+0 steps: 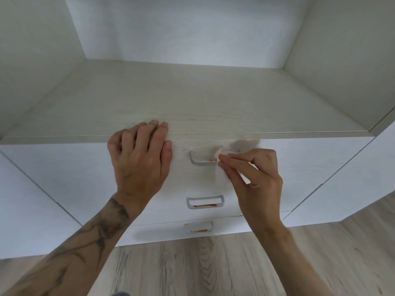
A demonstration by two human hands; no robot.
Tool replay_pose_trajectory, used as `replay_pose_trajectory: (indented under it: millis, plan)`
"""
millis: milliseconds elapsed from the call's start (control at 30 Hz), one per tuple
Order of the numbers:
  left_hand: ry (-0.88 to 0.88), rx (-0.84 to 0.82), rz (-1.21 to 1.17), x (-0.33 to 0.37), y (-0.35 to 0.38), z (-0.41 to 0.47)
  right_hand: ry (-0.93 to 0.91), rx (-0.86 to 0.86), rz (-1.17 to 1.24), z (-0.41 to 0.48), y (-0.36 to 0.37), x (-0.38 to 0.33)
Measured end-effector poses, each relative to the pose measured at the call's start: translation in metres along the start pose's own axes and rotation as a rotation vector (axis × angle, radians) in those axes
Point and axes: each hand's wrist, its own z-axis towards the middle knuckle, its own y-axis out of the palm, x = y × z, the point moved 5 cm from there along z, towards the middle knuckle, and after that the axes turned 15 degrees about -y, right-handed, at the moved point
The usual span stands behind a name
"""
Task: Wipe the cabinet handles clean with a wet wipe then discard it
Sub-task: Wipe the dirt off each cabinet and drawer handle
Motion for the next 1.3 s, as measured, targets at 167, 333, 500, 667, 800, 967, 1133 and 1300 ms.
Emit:
replay_pose_trajectory:
  millis: [167,333,500,667,800,967,1133,1300]
  plan:
    - [0.006,-0.007,0.002,-0.001,0.001,-0.001,-0.052,-0.023,-0.012,-0.002,-0.007,0.009]
    - [0.006,0.024,0.007,-0.001,0.004,-0.002,0.054,0.038,-0.008,-0.008,-0.001,0.003]
    - [0.009,0.037,0.009,-0.002,0.006,-0.002,-0.073,-0.032,0.016,0.001,0.006,-0.002]
    - [0.002,0.036,0.012,-0.001,0.006,-0.002,0.017,0.045,-0.008,-0.005,-0.005,0.006]
    - [0.0,0.038,0.011,-0.002,0.007,-0.002,-0.038,0.018,0.019,0.0,0.022,-0.02]
    - [0.001,0.031,0.015,-0.001,0.006,-0.003,-0.054,0.023,-0.017,-0.003,0.003,0.0]
    - [0.003,0.047,0.021,-0.001,0.006,-0.001,0.018,0.036,-0.024,-0.004,0.015,-0.013]
    - [0.011,0.044,0.018,-0.001,0.006,-0.002,-0.083,-0.03,-0.021,0.004,0.019,-0.018]
